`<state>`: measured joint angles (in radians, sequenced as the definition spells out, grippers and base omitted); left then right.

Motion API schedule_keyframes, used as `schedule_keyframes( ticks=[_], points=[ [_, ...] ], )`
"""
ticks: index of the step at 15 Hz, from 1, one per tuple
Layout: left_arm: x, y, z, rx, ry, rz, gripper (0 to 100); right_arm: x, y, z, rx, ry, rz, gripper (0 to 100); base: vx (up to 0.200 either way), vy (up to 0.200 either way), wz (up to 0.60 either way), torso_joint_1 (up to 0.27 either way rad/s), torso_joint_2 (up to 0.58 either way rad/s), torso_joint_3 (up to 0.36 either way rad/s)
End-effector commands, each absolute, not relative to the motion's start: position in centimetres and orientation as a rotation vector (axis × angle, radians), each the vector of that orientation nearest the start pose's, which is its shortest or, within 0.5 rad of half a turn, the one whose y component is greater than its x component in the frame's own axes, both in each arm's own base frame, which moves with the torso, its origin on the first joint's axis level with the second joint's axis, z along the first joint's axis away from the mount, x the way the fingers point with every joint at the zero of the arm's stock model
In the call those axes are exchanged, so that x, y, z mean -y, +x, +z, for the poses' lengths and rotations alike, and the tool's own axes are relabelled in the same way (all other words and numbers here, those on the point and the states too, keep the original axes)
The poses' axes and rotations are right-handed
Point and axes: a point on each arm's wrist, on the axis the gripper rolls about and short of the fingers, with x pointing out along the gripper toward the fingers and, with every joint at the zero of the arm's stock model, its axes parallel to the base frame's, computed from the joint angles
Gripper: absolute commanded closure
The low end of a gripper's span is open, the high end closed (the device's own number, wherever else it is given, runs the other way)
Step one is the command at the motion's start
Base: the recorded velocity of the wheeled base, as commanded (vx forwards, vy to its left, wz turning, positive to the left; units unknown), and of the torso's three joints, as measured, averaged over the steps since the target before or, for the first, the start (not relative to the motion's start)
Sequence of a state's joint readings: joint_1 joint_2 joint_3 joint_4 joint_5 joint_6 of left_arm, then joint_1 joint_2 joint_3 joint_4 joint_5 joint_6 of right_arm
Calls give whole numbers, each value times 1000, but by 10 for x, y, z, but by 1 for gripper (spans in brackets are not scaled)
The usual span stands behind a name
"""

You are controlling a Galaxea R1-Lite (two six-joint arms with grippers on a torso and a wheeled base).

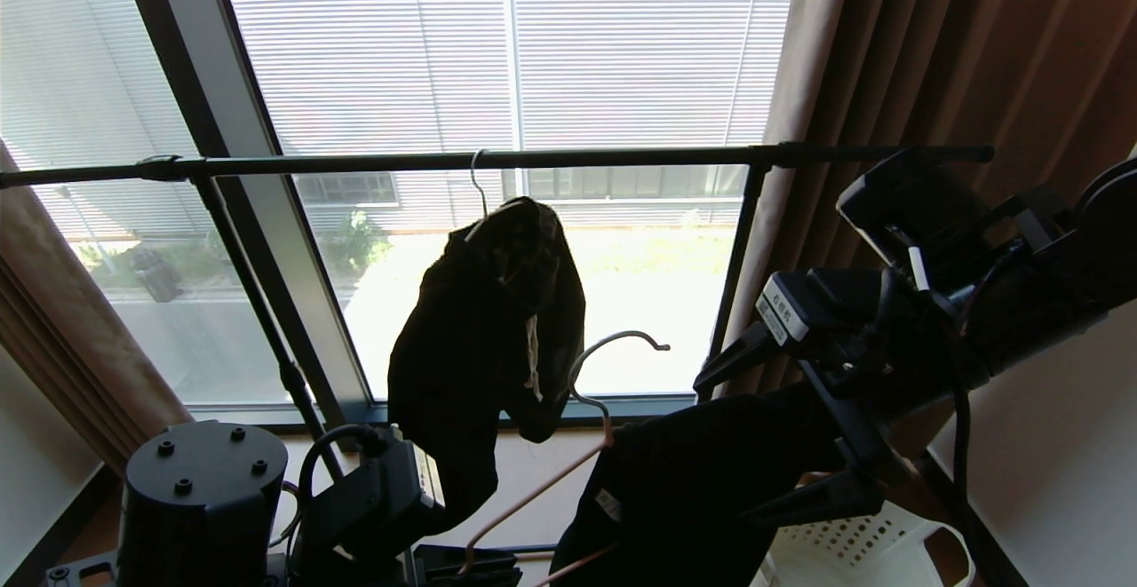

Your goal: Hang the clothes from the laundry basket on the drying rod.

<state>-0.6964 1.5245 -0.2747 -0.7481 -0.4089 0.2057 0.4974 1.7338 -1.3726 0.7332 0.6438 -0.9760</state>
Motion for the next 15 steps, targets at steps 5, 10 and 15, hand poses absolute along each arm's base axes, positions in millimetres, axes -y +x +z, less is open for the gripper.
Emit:
schedule_keyframes(
  ticks=[5, 10, 15],
  points=[
    [137, 149, 111, -402, 255, -1133, 100, -150, 248, 211, -570, -682, 1483, 0, 0, 0, 0, 0, 0, 0],
    [136, 149, 110, -406, 256, -1131, 100, -151, 249, 211, -567, -683, 1482, 100, 0, 0, 0, 0, 0, 0],
    [137, 150, 110, -408, 251, -1127, 100, -150, 248, 212, -562, -684, 1481, 100, 0, 0, 0, 0, 0, 0]
  ],
)
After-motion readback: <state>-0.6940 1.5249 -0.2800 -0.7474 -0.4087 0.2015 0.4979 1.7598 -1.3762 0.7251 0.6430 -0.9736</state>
